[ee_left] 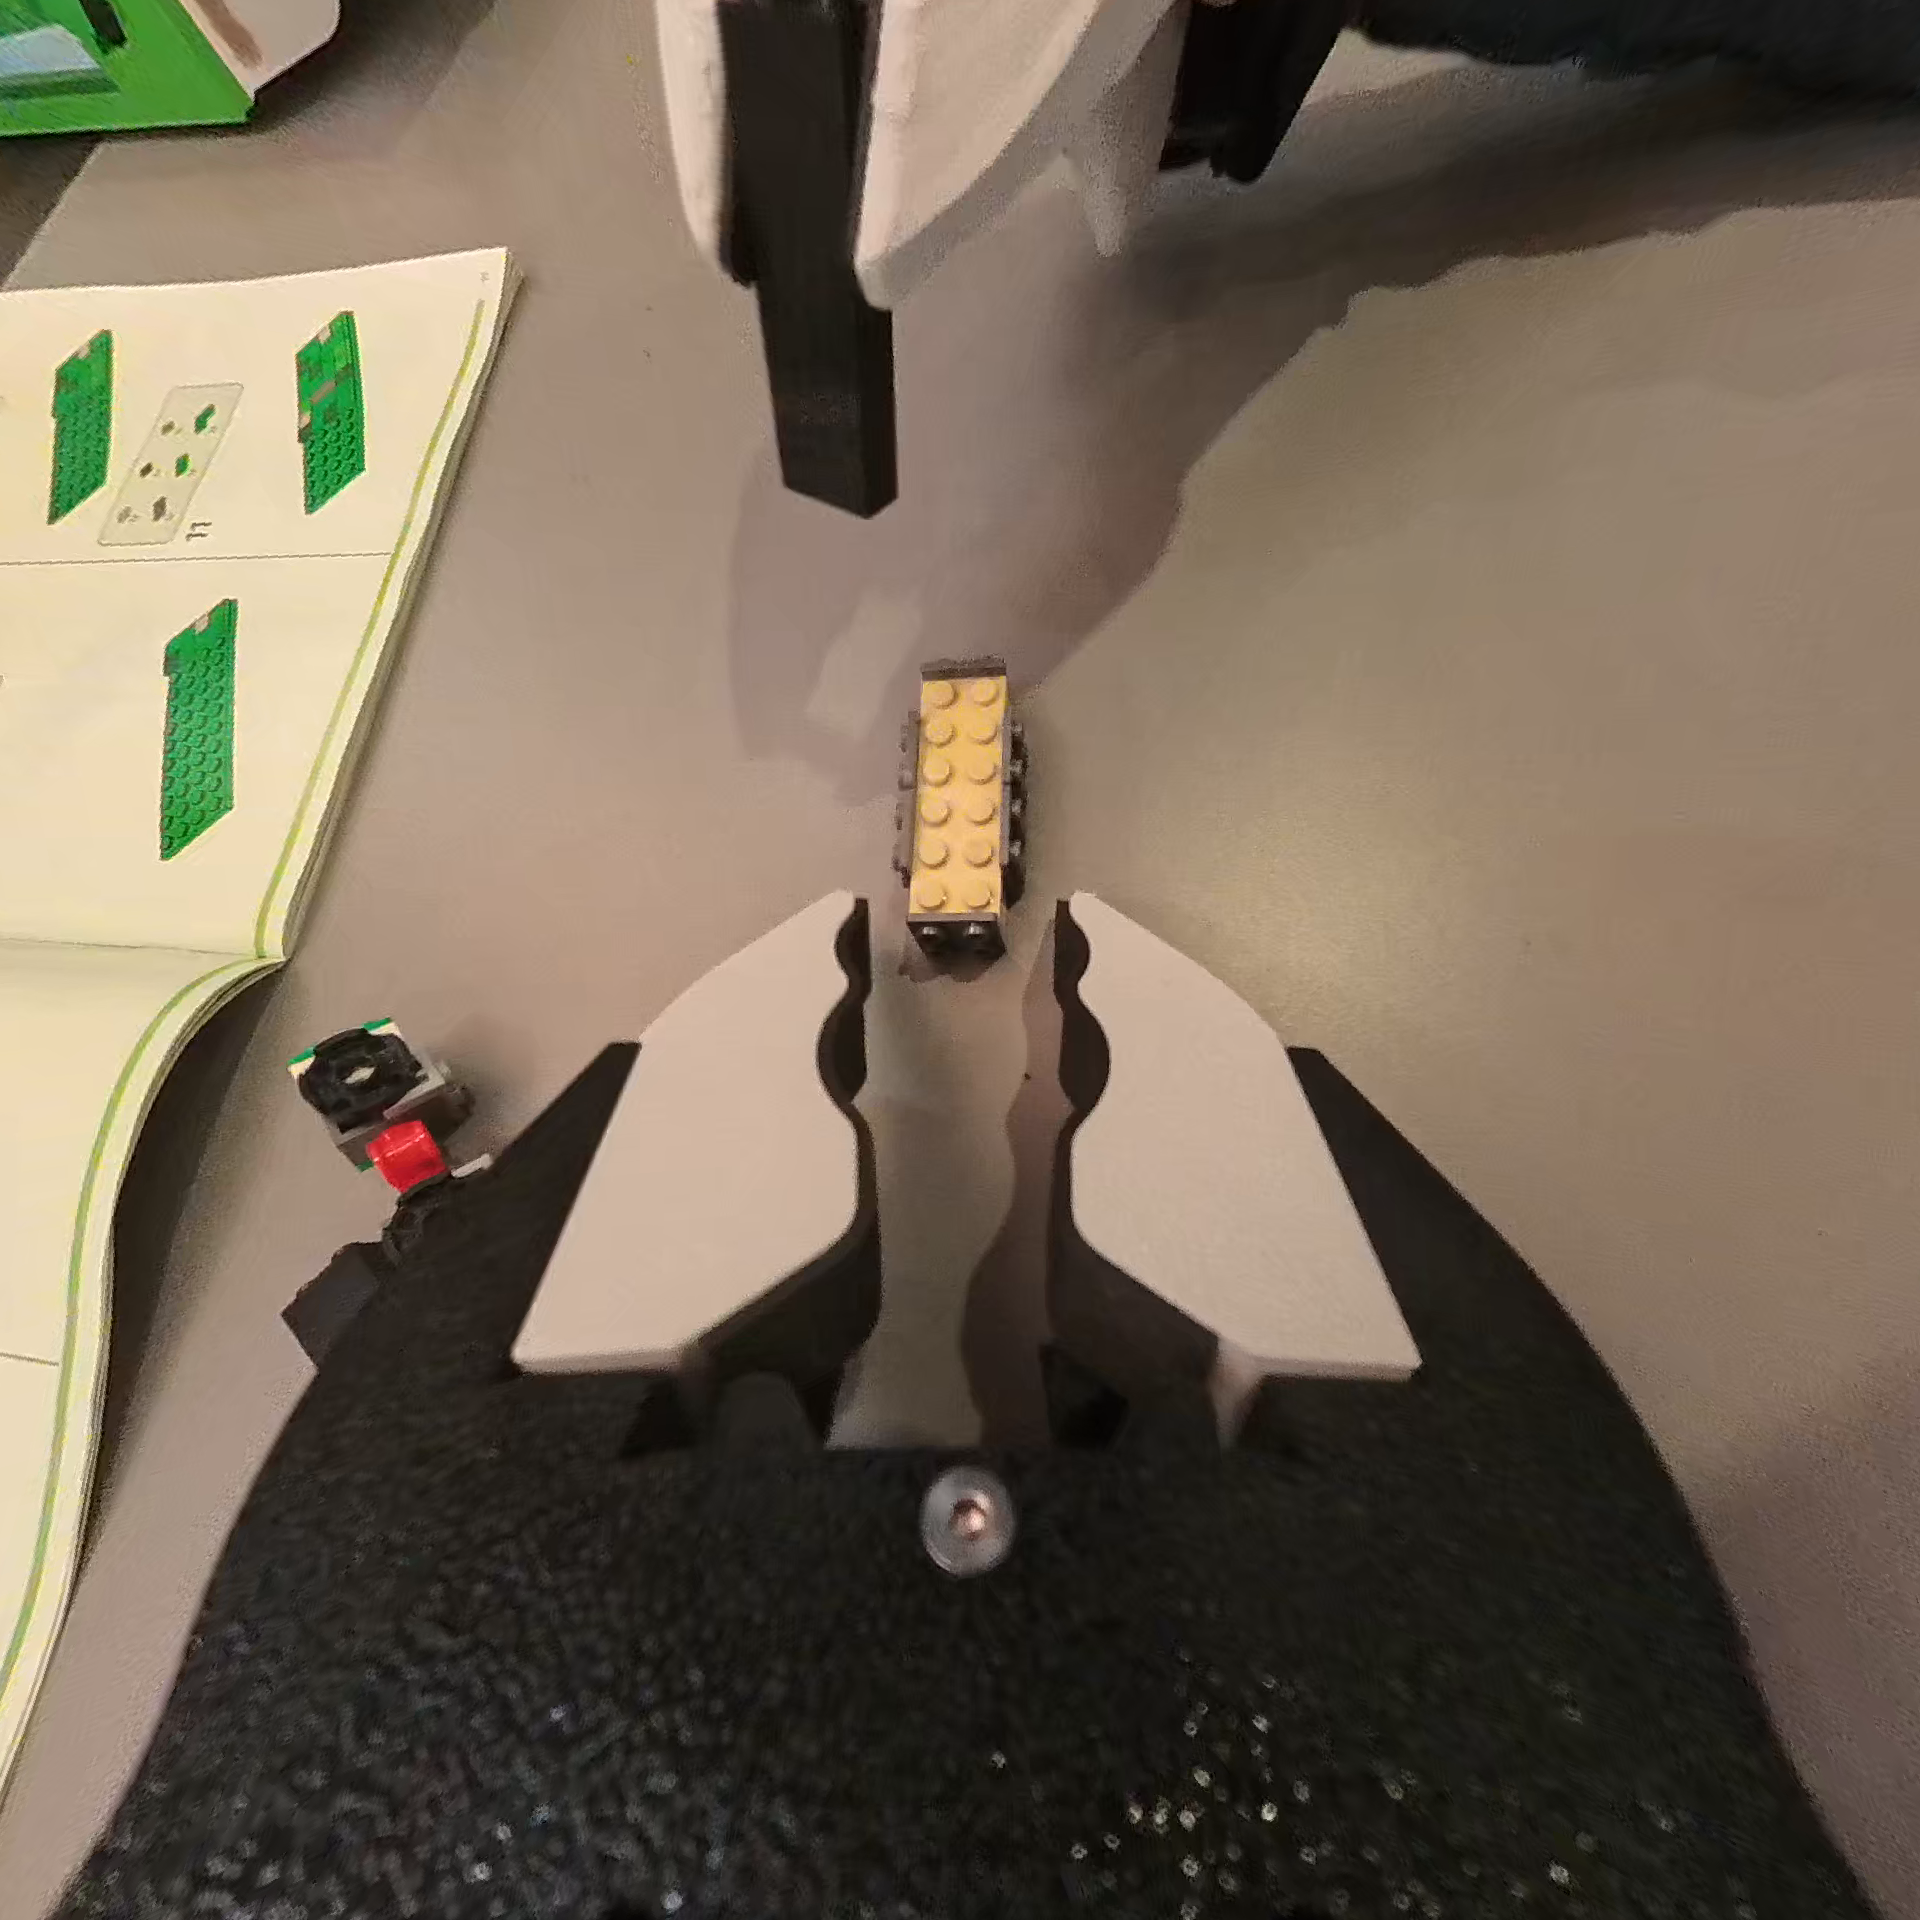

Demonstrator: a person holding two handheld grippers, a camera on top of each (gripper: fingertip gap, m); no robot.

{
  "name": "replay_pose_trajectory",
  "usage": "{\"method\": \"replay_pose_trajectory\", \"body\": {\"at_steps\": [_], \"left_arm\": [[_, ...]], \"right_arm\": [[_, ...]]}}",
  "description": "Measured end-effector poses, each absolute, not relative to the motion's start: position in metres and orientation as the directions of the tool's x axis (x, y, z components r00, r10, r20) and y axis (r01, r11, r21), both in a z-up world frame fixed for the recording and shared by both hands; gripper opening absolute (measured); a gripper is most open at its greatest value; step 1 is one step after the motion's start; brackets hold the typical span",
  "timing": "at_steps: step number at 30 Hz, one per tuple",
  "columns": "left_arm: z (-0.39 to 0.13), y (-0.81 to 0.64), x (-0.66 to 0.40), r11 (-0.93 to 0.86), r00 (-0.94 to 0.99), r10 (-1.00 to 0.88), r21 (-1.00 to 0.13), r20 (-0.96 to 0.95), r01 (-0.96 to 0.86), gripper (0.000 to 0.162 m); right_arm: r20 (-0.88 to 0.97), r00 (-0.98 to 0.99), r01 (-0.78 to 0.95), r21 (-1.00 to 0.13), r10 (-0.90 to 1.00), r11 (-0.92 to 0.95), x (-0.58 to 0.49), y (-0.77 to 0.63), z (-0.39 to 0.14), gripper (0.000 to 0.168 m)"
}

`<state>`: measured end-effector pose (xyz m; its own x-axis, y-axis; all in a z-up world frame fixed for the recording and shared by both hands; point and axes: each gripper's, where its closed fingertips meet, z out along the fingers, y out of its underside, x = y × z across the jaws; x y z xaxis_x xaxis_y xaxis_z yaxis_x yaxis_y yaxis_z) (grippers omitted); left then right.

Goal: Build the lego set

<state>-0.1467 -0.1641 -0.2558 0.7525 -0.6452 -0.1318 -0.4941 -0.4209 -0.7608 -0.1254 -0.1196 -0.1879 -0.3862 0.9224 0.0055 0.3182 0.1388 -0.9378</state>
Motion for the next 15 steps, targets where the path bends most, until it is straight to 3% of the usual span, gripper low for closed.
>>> {"method": "replay_pose_trajectory", "body": {"at_steps": [7,15], "left_arm": [[-0.256,-0.163,-0.147,-0.405,0.751,-0.644,-0.766,-0.149,-0.499,0.028],[-0.253,-0.162,-0.147,-0.399,0.758,-0.639,-0.785,-0.133,-0.474,0.027]], "right_arm": [[0.070,-0.382,0.530,-0.800,0.921,0.281,-0.109,-0.108,-0.225,0.017],[0.068,-0.391,0.587,-0.750,0.918,0.306,-0.105,-0.109,-0.236,0.017]]}}
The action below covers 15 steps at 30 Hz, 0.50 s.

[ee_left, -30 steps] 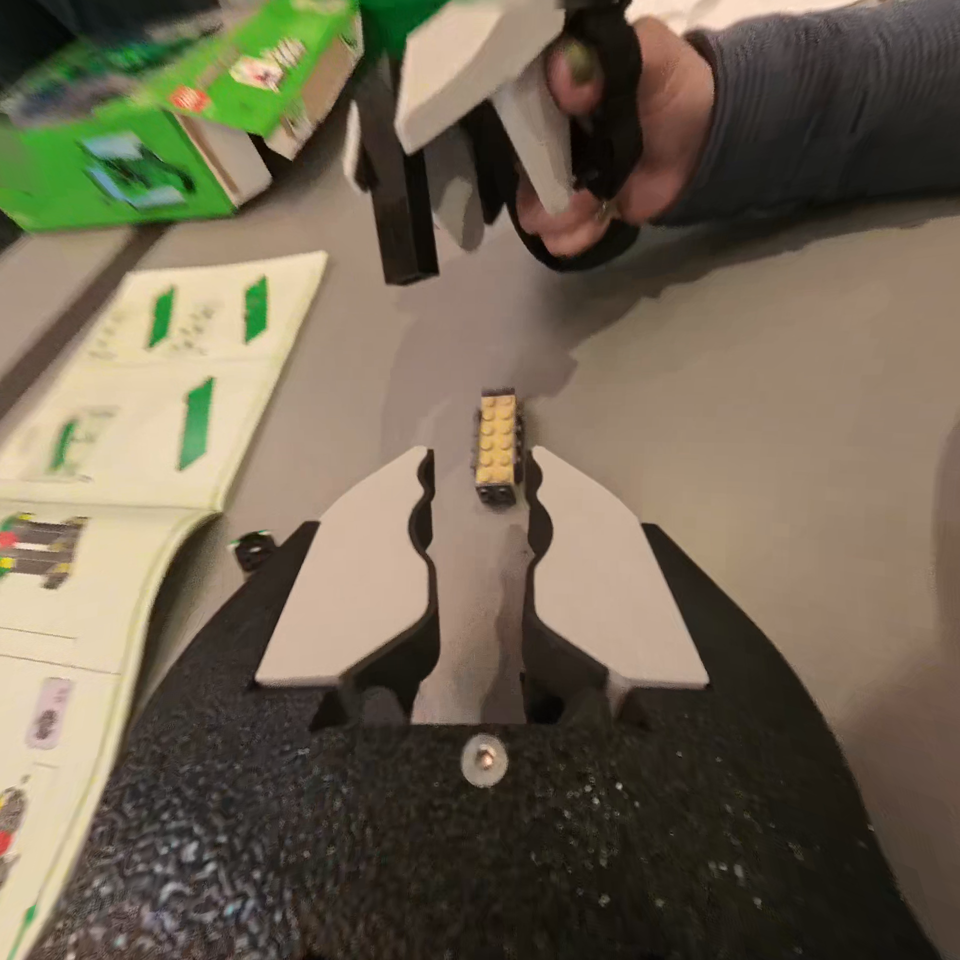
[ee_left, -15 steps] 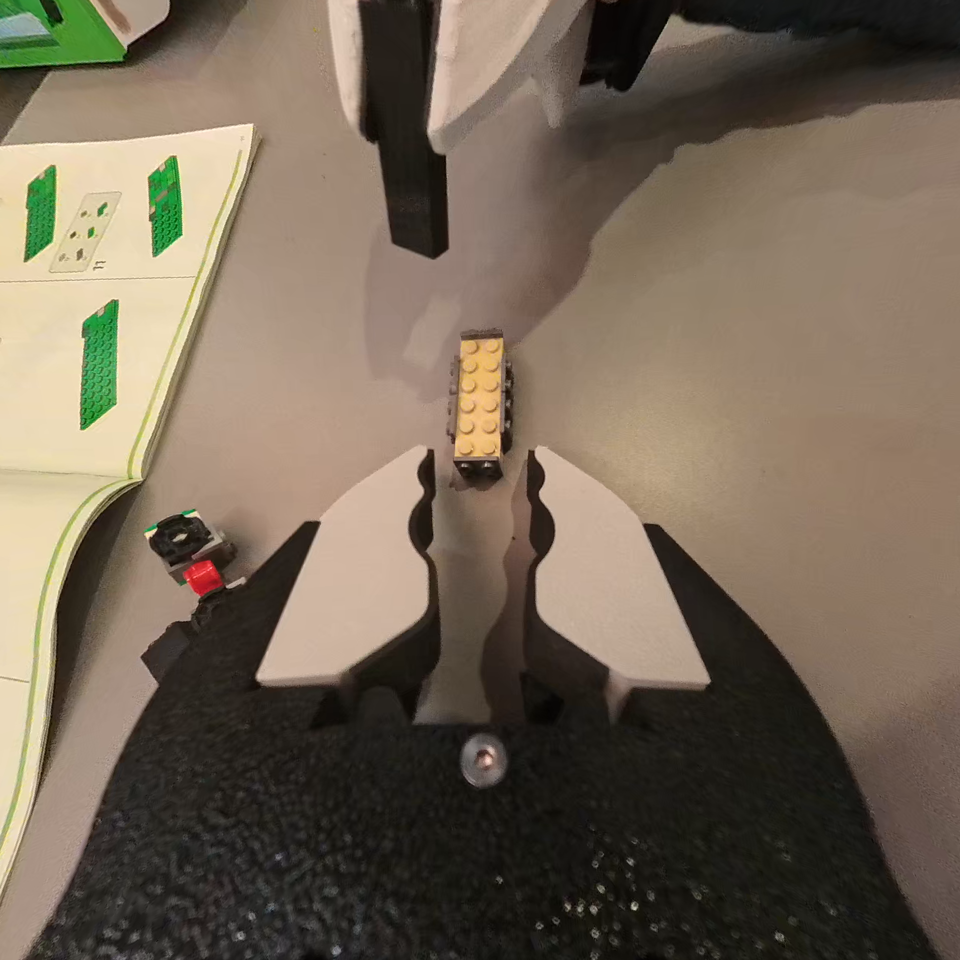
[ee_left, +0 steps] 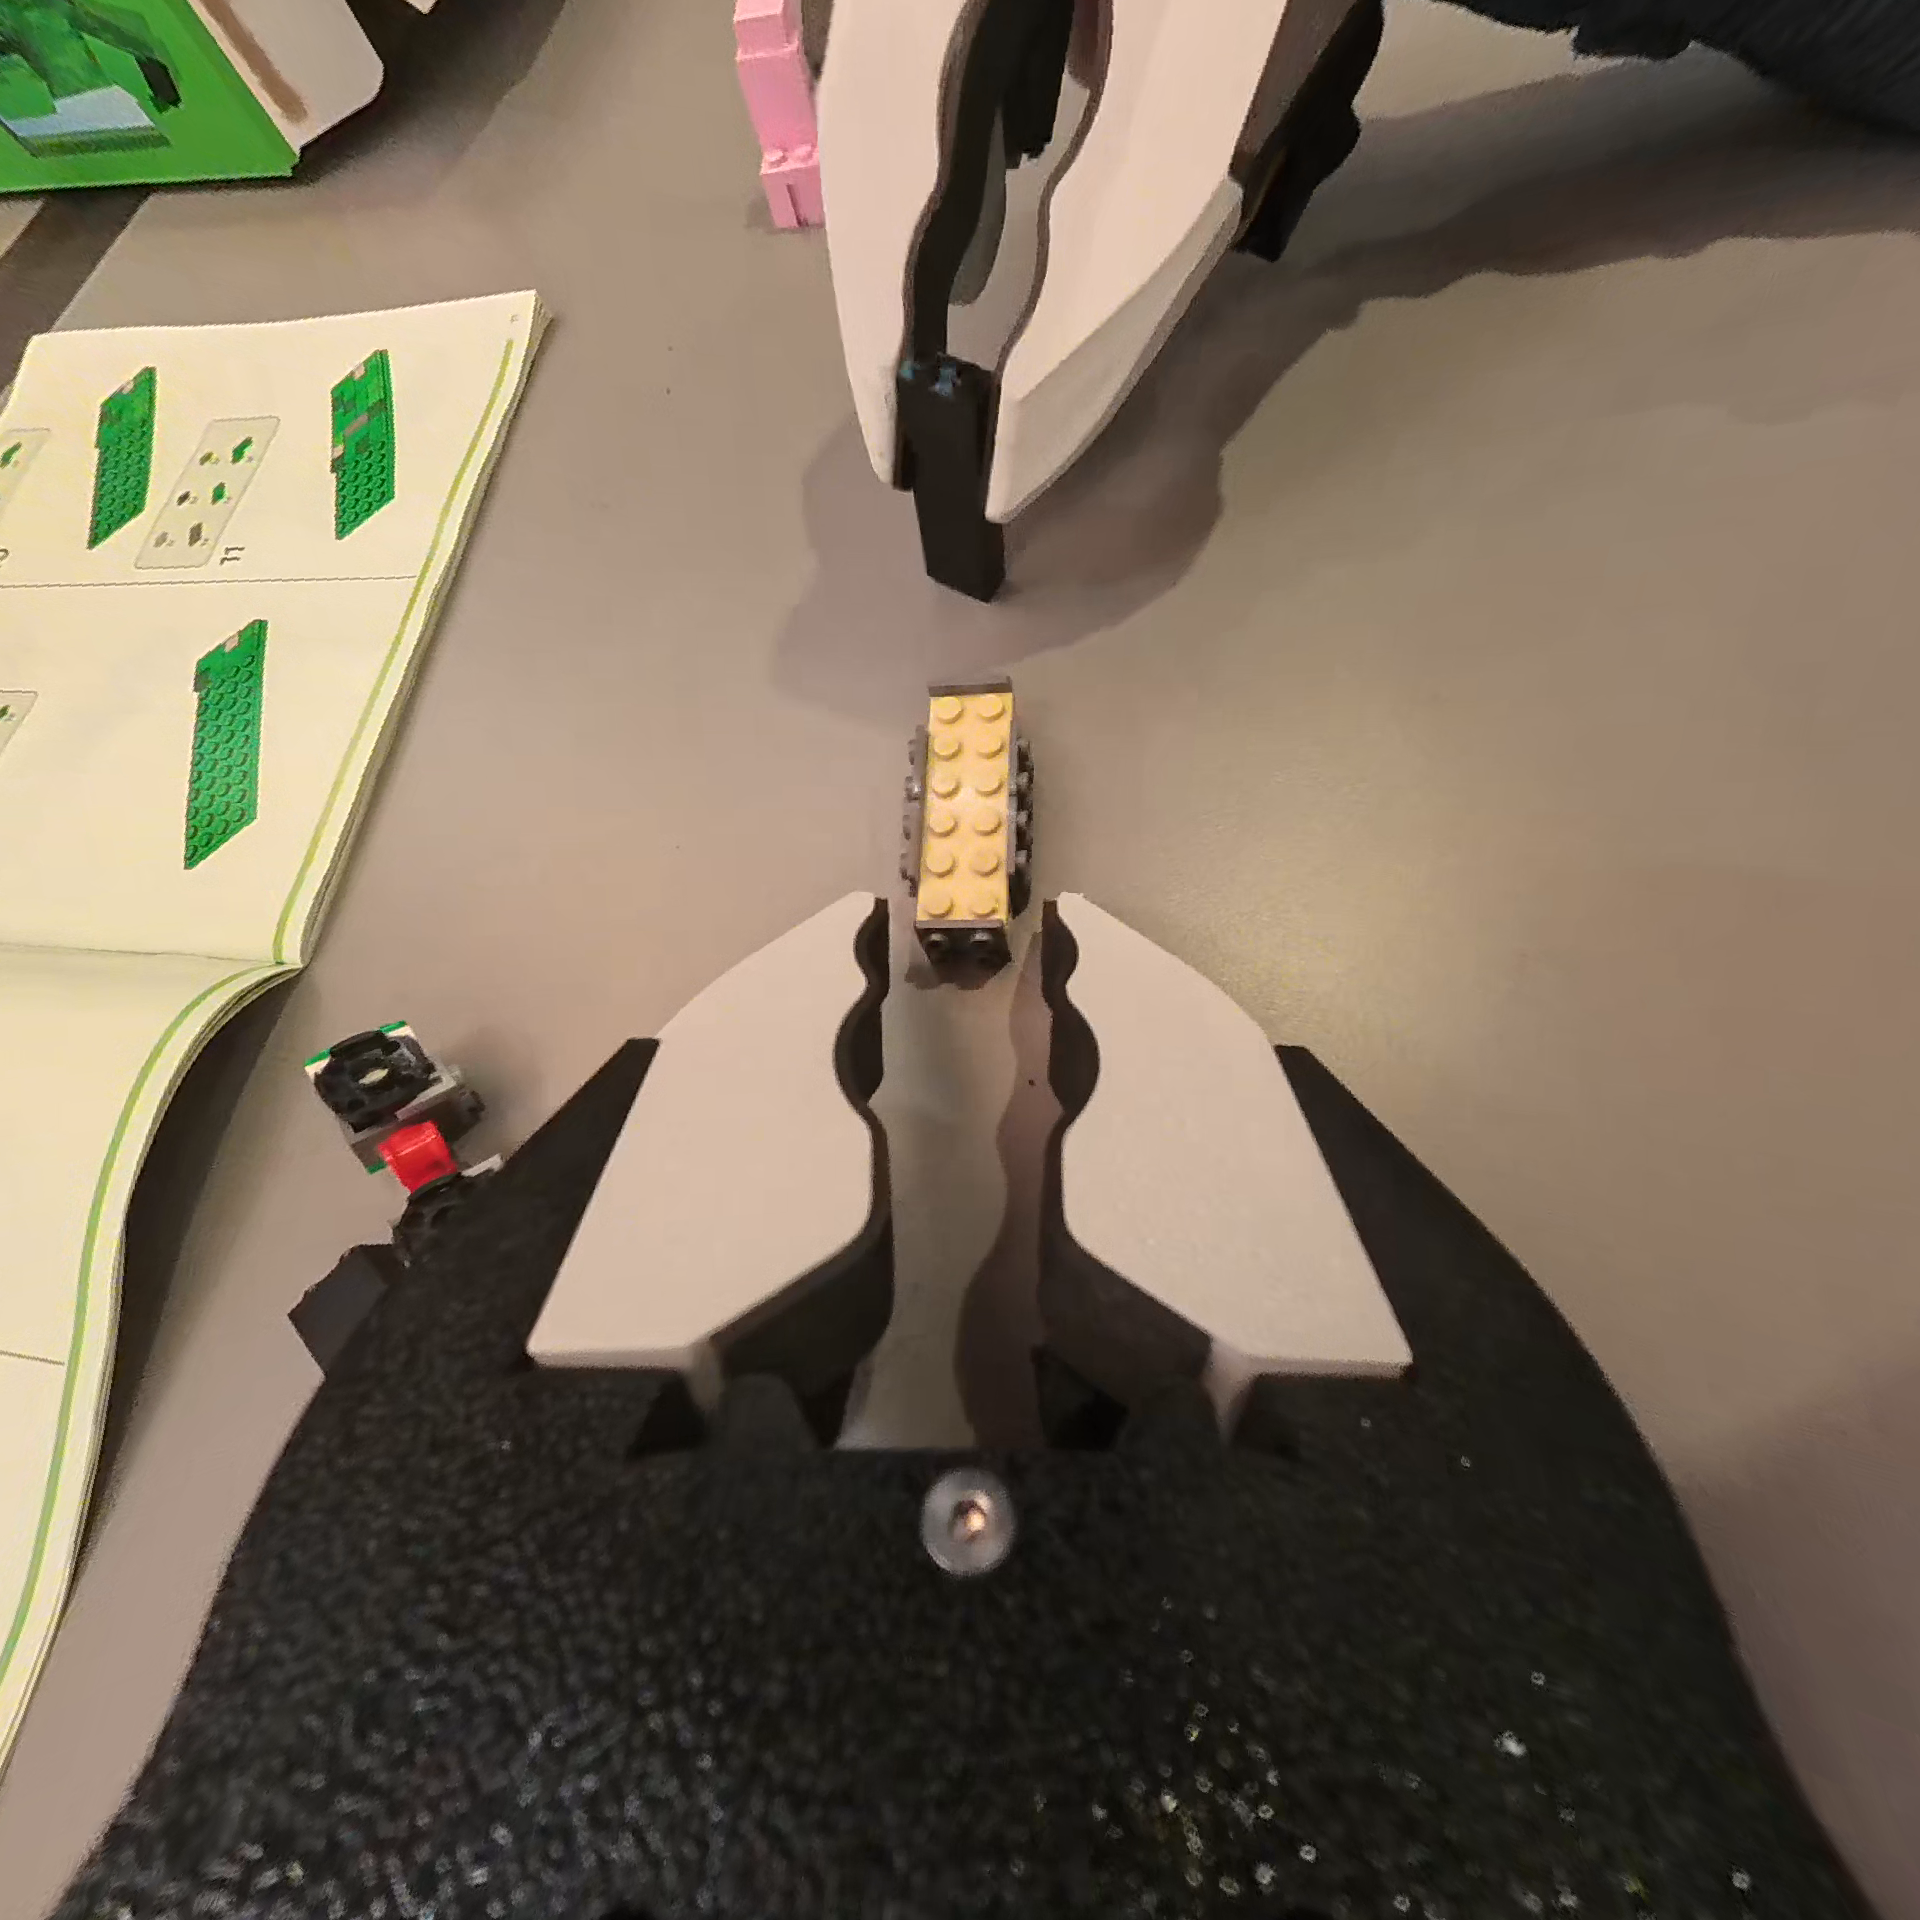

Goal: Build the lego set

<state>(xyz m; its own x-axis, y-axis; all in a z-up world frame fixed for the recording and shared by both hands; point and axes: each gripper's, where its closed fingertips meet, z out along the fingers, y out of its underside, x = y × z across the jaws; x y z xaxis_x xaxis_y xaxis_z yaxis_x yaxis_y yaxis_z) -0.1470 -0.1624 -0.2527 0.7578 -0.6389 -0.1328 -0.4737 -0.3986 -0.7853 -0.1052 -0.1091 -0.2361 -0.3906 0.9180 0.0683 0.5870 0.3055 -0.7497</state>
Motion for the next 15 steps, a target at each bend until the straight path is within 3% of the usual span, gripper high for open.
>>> {"method": "replay_pose_trajectory", "body": {"at_steps": [9,12,15], "left_arm": [[-0.2495,-0.1623,-0.1477,-0.399,0.765,-0.635,-0.800,-0.112,-0.448,0.028],[-0.2492,-0.1625,-0.1478,-0.398,0.765,-0.635,-0.801,-0.112,-0.448,0.029],[-0.2486,-0.1627,-0.1480,-0.399,0.766,-0.634,-0.804,-0.106,-0.442,0.029]], "right_arm": [[0.036,-0.394,0.585,-0.761,0.919,0.281,-0.1049,-0.1104,-0.2365,0.017],[-0.007,-0.401,0.598,-0.760,0.916,0.256,-0.1034,-0.1141,-0.2380,0.031],[-0.007,-0.401,0.596,-0.761,0.916,0.256,-0.1035,-0.1141,-0.2379,0.033]]}}
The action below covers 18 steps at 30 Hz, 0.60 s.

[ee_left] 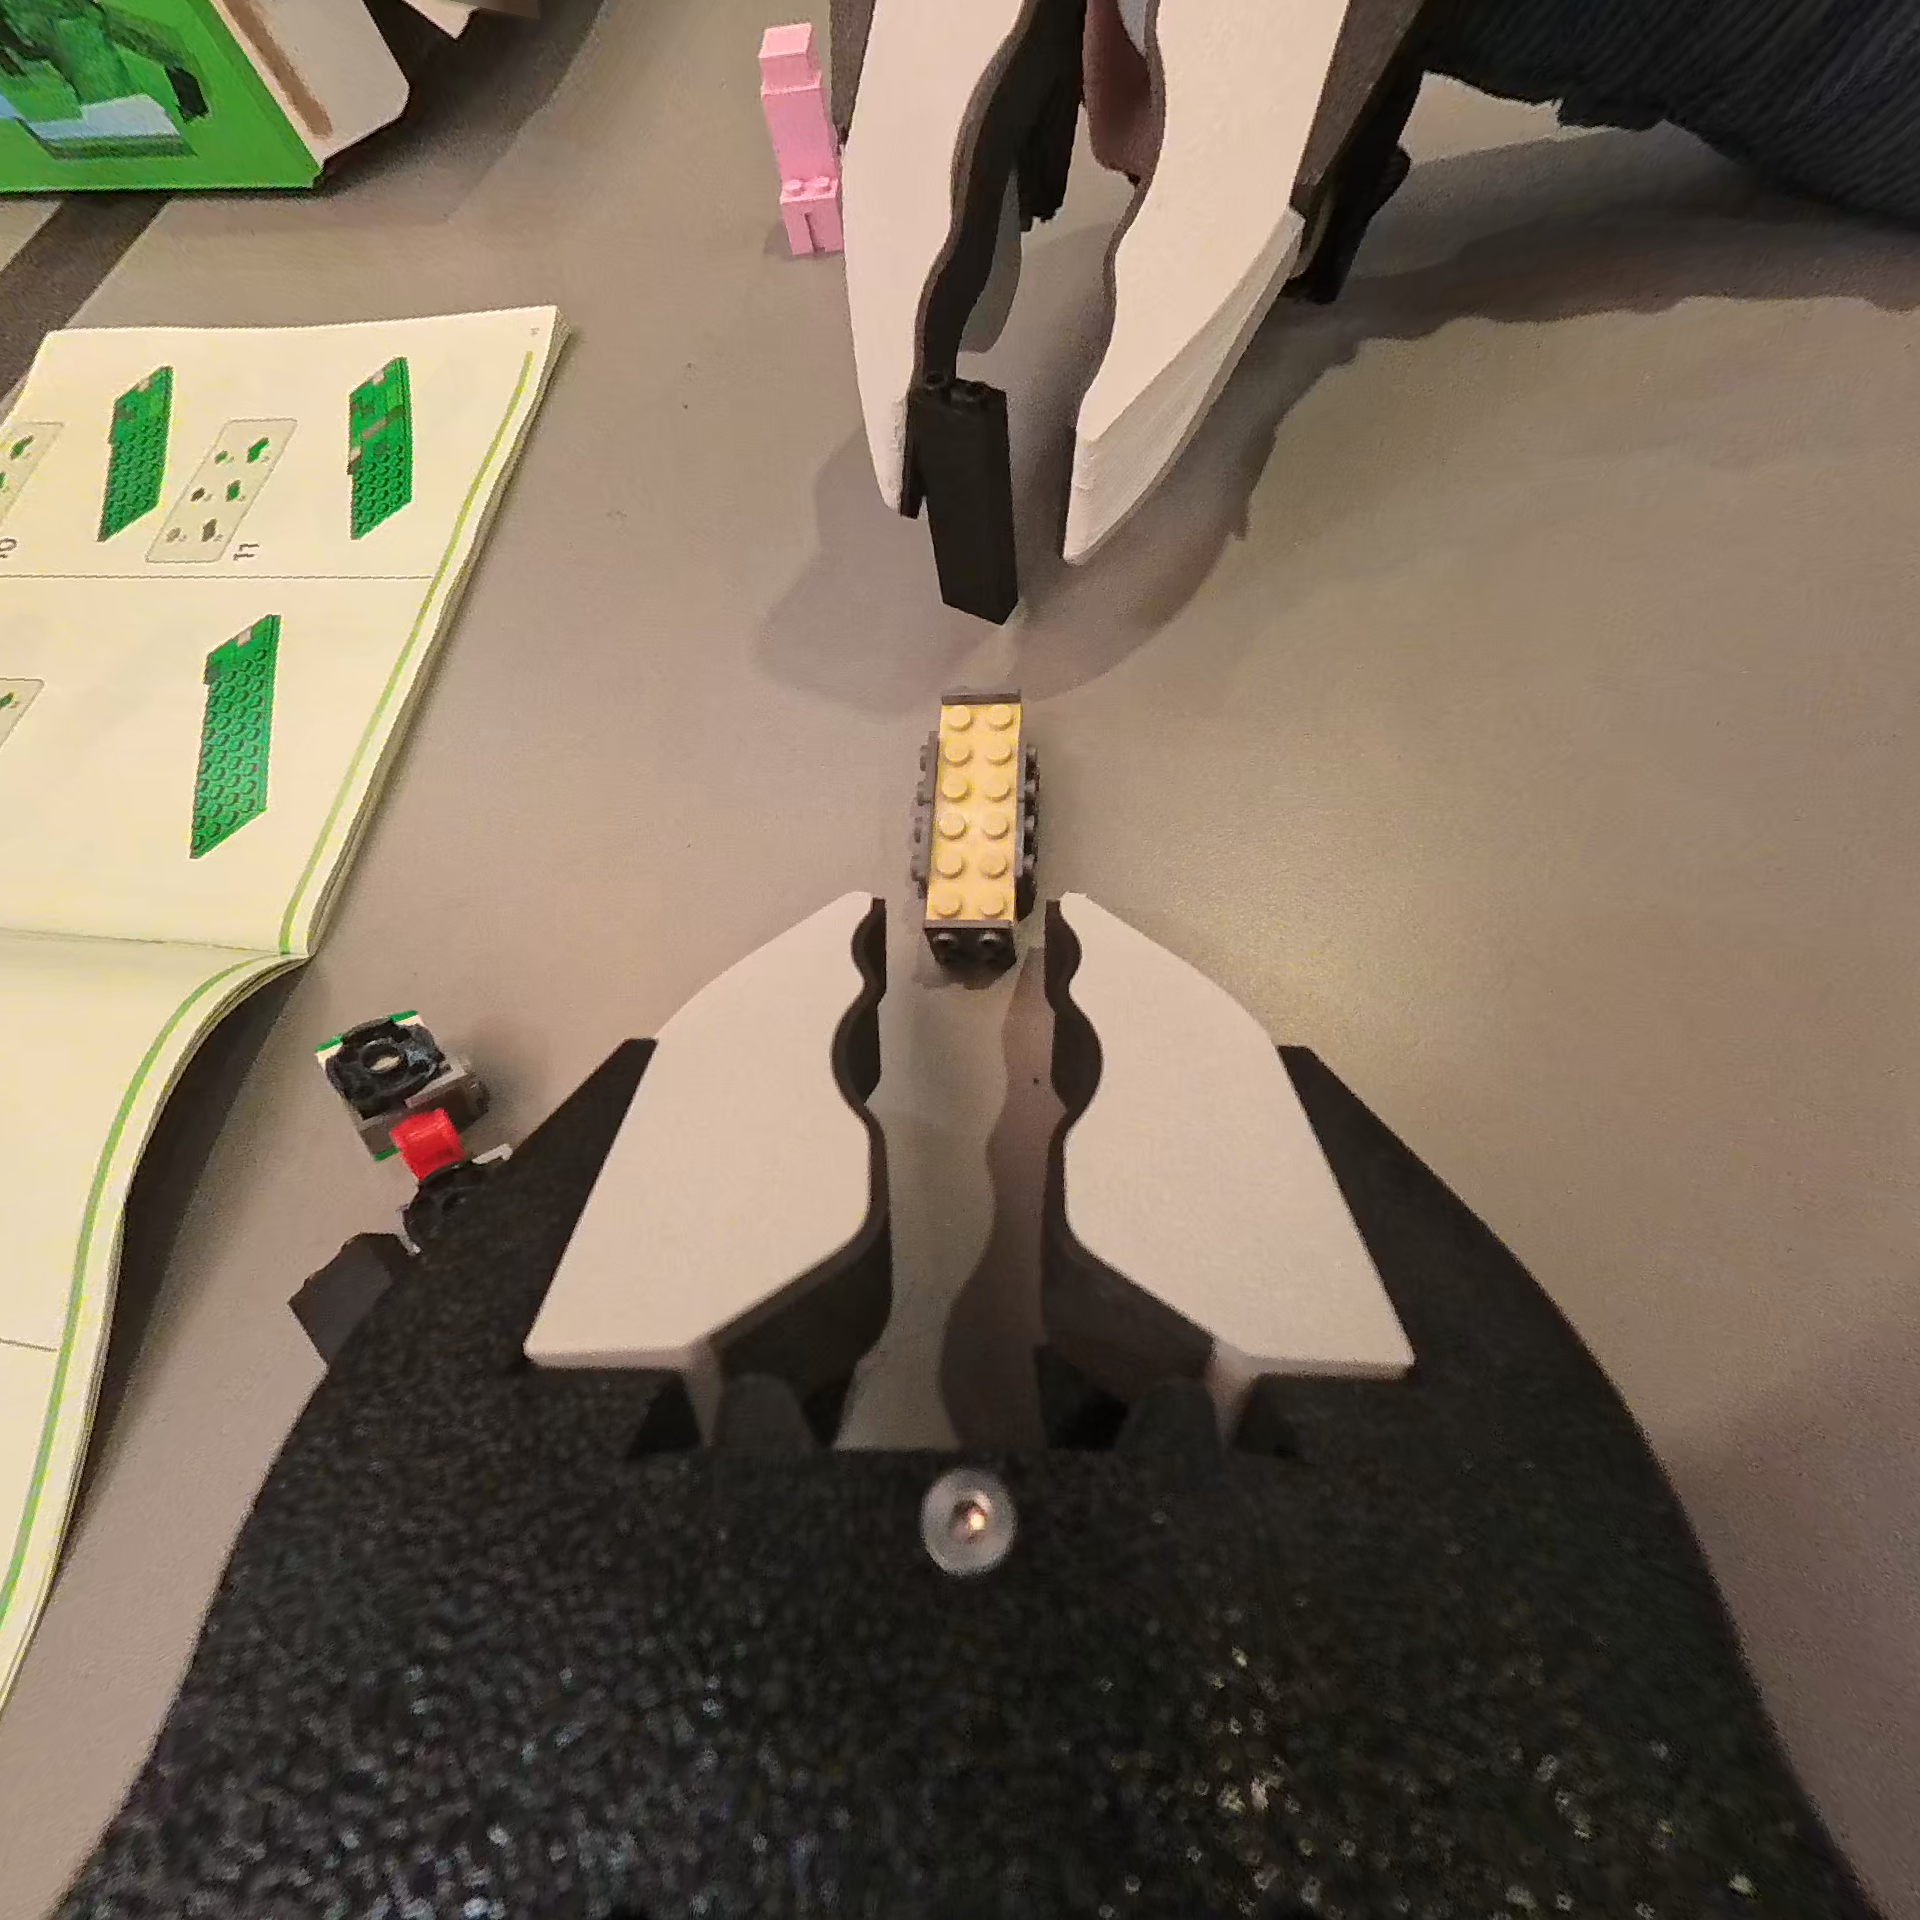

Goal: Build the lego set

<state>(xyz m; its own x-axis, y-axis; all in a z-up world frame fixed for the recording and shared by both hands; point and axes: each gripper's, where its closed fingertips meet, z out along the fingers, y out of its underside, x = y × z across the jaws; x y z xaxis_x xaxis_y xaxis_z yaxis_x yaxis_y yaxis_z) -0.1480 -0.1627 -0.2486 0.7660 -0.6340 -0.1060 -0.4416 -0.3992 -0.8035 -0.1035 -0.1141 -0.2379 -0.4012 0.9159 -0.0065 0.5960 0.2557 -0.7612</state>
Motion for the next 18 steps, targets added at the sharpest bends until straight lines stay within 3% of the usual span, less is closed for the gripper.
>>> {"method": "replay_pose_trajectory", "body": {"at_steps": [5,18], "left_arm": [[-0.245,-0.164,-0.149,-0.398,0.768,-0.634,-0.812,-0.092,-0.426,0.029],[-0.253,-0.164,-0.144,-0.431,0.760,-0.646,-0.785,-0.075,-0.445,0.030]], "right_arm": [[0.056,-0.367,0.578,-0.768,0.928,0.275,-0.103,-0.104,-0.232,0.043],[0.253,-0.396,0.395,-0.821,0.883,0.412,-0.109,-0.133,-0.186,0.042]]}}
